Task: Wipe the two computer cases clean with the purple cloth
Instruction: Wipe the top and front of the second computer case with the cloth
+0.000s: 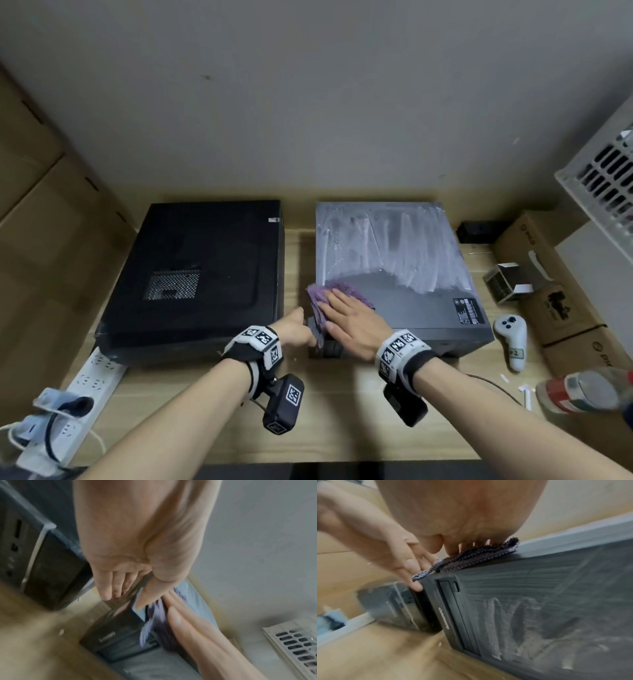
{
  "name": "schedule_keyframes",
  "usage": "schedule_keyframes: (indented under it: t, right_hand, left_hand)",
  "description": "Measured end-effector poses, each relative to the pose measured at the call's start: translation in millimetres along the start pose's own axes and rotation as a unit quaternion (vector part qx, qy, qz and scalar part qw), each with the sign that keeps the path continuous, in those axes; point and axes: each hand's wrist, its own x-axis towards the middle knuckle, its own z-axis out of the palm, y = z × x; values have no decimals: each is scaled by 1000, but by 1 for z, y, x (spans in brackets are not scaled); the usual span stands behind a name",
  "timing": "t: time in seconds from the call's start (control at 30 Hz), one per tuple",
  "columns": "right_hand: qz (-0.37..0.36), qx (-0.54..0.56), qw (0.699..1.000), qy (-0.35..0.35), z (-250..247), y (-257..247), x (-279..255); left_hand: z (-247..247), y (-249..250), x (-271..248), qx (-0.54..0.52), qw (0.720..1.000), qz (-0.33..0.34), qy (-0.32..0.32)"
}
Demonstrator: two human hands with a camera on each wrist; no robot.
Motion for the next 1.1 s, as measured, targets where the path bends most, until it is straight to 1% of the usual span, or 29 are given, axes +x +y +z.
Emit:
schedule_keyframes:
  t: [0.03, 0.1, 0.17, 0.27, 0.4, 0.5, 0.63, 0.73, 0.8, 0.87, 0.97, 1.1]
  right_hand:
    - [-21, -6, 1000, -7, 1, 0, -8]
    - [-42, -9, 999, -19, 0, -1, -21]
    - [-41, -13, 999, -23, -4, -4, -24]
    - [-30, -15, 999, -31, -8, -5, -14]
    - [-3, -15, 1000, -19, -11, -1, 16]
    - [21, -17, 1000, -15, -21, 7, 45]
    - [54, -8, 998, -38, -35, 27, 85]
    - [69, -5, 997, -43, -41, 33, 101]
    - [73, -2, 997, -38, -41, 27, 97]
    - [67, -7, 998, -21, -36, 19, 84]
    - [27, -5, 1000, -8, -23, 3, 51]
    - [-16, -3, 1000, -8, -3, -11, 8]
  left_hand:
    - [-9, 11, -13, 1, 1000, 2, 8]
    - [-23, 21, -17, -17, 998, 2, 52]
    - [-33, 27, -15, -45, 995, -4, 91]
    - [-37, 31, -5, -86, 989, 5, 121]
    - [-32, 38, -5, -136, 982, 16, 131]
    - [-28, 34, -5, -170, 978, 12, 118]
    - [-21, 25, 3, -191, 976, -22, 104]
    - [-17, 24, -3, -228, 969, -38, 86]
    - [-14, 24, -6, -247, 966, -37, 73]
    - [-13, 25, -4, -249, 965, -33, 75]
    - [-12, 24, -3, -247, 964, -29, 91]
    - [-13, 24, -9, -223, 968, -18, 111]
